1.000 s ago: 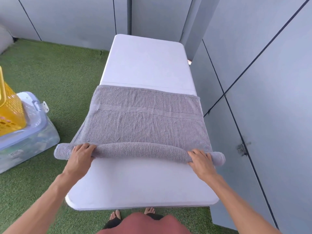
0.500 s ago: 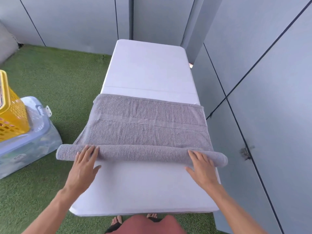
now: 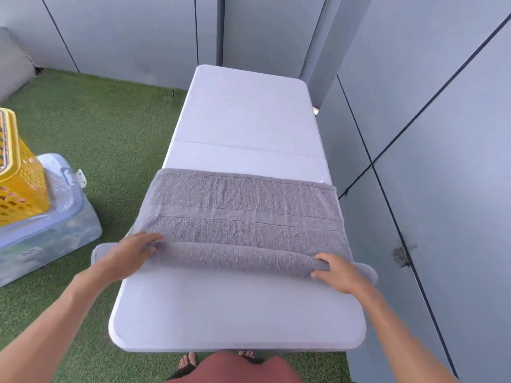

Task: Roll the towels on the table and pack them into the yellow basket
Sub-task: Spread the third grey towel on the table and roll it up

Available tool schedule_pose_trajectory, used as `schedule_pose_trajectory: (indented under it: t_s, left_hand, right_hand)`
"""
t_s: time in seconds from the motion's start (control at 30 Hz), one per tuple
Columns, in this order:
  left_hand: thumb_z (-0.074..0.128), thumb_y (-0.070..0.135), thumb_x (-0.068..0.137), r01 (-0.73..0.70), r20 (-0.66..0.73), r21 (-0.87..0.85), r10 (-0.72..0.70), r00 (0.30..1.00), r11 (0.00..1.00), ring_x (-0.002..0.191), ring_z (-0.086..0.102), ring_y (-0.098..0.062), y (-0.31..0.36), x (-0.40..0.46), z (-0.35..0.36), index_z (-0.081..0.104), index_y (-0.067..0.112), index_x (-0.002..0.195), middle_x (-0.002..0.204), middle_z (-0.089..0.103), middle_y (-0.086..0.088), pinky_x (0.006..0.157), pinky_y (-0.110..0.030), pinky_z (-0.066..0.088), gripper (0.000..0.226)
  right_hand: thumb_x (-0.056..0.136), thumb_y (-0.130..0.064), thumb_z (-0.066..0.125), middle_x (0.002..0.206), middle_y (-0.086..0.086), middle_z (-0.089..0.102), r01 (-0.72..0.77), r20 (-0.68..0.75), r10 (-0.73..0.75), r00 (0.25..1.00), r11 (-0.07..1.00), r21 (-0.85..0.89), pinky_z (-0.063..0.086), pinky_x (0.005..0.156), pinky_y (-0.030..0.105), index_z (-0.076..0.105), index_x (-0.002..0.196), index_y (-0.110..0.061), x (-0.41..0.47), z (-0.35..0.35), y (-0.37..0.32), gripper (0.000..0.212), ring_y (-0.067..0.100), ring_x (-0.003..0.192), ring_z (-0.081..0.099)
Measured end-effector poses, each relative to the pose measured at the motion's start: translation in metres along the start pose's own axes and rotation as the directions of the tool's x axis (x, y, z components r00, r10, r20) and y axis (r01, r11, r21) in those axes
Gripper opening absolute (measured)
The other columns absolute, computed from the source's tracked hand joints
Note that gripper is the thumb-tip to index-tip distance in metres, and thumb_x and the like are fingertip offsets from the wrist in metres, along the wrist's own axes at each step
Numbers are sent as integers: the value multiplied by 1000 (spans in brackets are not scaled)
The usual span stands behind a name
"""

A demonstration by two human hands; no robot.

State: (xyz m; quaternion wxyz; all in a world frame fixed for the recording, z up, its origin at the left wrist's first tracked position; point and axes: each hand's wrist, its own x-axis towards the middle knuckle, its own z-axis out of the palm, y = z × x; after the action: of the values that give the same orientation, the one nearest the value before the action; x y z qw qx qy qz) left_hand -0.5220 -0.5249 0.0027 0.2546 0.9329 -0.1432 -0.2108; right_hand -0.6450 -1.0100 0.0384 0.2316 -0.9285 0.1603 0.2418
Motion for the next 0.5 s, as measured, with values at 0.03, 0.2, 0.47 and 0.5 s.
schedule_pose_trajectory:
  t_s: [0.03,0.2,0.47,0.5]
  left_hand:
    - [59,13,93,-31,-163,16,33,986,999,115,57,-26,2,-3,1,61,25,123,124,62,-2,98,-38,42,33]
    - [66,40,85,-174,-282,283,255,925,943,130,46,-29,-4,-29,40,50,15,139,136,53,-4,107,-51,37,61]
    - [77,2,74,-53,-216,205,98,971,977,110,55,-34,4,-10,36,62,8,122,115,64,-9,99,-45,37,51]
    - [73,7,79,-38,-134,176,63,989,984,113,54,-31,8,-12,28,60,10,126,119,63,-7,100,-40,36,48]
  right_hand:
    - [84,-38,67,120,-9,60,4,-31,-1,1000,996,94,46,97,38,55,124,-29,1,-1,0,43,15,113,57]
    - [89,-54,54,144,-13,43,150,-364,-229,903,961,-230,22,112,43,42,141,-32,-13,37,-8,58,15,138,33]
    - [90,-42,59,133,-14,51,71,-240,-133,962,965,-251,19,114,54,47,137,-31,-6,39,-19,50,14,132,38]
    - [89,-43,61,129,-13,55,87,-190,-134,973,967,-238,24,112,53,50,134,-33,-4,34,-13,47,15,128,43]
